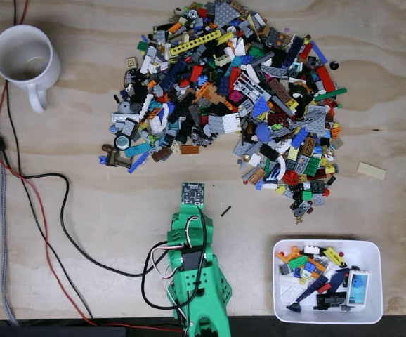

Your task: Find the closest Lego and put it in the bin.

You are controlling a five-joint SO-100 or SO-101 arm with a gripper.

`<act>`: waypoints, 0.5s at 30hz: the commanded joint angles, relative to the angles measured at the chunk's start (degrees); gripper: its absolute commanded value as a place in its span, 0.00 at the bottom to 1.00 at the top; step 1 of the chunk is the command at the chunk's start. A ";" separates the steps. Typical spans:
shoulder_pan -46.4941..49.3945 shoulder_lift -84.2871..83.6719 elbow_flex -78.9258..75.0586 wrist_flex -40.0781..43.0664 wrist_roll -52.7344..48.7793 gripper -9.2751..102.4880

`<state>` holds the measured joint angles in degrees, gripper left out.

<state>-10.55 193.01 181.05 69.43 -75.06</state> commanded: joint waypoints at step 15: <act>0.70 0.26 -0.79 0.53 -4.13 0.08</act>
<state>-10.55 193.01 181.05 69.70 -78.84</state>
